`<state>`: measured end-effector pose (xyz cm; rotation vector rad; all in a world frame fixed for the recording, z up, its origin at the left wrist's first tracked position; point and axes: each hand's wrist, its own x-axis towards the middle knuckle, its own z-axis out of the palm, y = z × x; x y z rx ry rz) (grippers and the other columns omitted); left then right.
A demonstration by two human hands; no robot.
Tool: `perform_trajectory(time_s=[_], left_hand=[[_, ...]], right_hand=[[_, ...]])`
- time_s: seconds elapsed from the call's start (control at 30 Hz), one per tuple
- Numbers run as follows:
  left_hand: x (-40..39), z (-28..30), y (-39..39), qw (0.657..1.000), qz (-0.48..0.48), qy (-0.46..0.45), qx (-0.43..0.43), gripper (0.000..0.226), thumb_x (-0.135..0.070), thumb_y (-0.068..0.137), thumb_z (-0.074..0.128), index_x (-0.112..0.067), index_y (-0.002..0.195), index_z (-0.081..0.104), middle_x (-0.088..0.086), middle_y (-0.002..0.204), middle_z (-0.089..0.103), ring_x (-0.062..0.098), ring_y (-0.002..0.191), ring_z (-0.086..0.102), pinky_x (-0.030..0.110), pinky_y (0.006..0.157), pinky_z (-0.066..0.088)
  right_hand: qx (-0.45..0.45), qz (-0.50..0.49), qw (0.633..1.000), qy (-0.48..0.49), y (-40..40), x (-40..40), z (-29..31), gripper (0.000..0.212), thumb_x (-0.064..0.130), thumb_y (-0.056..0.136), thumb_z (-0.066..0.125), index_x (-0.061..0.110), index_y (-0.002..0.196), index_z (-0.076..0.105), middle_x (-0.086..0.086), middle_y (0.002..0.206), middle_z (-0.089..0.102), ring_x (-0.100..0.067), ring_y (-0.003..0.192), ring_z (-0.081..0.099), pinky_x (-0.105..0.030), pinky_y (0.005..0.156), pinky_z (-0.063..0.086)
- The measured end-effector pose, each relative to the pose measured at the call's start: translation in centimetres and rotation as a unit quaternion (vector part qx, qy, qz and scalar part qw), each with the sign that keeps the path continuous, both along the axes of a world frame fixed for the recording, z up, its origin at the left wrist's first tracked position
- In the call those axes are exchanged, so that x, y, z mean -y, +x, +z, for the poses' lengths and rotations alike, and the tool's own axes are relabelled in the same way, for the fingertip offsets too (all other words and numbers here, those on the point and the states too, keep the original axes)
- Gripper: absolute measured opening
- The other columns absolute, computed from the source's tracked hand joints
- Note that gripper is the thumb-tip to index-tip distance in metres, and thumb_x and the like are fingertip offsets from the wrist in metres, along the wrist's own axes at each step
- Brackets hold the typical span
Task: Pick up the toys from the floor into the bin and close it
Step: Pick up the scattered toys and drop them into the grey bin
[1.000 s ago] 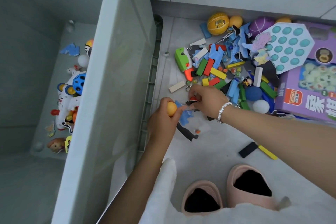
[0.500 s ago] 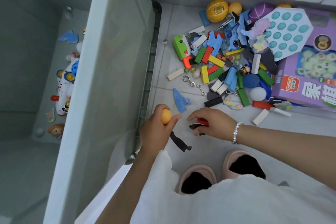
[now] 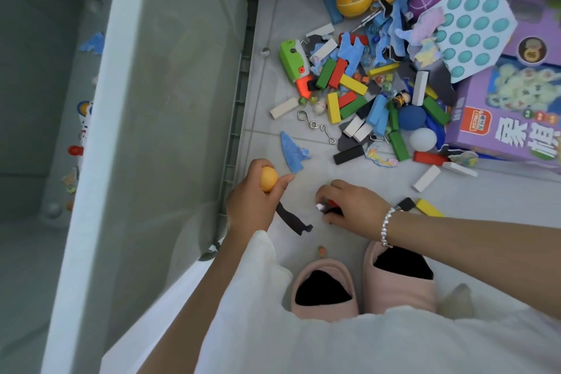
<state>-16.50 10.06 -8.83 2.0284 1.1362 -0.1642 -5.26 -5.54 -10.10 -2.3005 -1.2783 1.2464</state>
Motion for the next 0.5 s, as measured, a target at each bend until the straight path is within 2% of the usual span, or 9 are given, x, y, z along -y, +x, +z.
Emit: perform_trajectory(time_s=[0.13,0.27,0.4,0.5], left_hand=[[0.2,-0.2,-0.2,1.0,-0.004,-0.009,-0.009,0.036,-0.056,0.082,0.059,-0.029,0.102,0.047,-0.003,0.075,0.057,0.028,0.077,0.059,0.038,0.071,0.051],[0.3,0.0,0.0,1.0,-0.012,-0.009,-0.015,0.036,-0.056,0.083,0.057,-0.028,0.104,0.046,-0.003,0.074,0.057,0.026,0.076,0.058,0.036,0.069,0.05],[0.1,0.1,0.0,1.0,-0.009,-0.007,-0.011,0.036,-0.055,0.083,0.058,-0.027,0.104,0.047,-0.003,0.072,0.057,0.027,0.076,0.059,0.037,0.07,0.051],[0.1,0.0,-0.1,1.0,-0.013,-0.012,-0.012,0.036,-0.056,0.082,0.058,-0.029,0.103,0.046,-0.003,0.074,0.058,0.026,0.076,0.06,0.036,0.069,0.052]], right_hand=[[0.018,-0.027,0.999,-0.003,0.7,-0.4,0.4,0.026,0.018,0.085,0.056,0.014,0.11,0.049,0.002,0.097,0.06,-0.023,0.084,0.057,-0.026,0.067,0.037],[-0.014,-0.037,0.999,0.0,1.0,-0.6,0.8,0.029,0.016,0.085,0.052,0.019,0.113,0.048,0.014,0.074,0.048,-0.018,0.069,0.048,-0.026,0.062,0.035],[-0.075,-0.02,0.997,-0.018,0.5,-1.0,0.7,0.031,0.031,0.084,0.064,0.027,0.113,0.057,0.003,0.085,0.058,-0.01,0.08,0.05,-0.027,0.075,0.042],[-0.084,-0.024,0.996,-0.023,0.3,-1.3,0.5,0.035,0.033,0.078,0.07,0.027,0.11,0.058,0.005,0.081,0.058,-0.008,0.078,0.049,-0.025,0.073,0.041]])
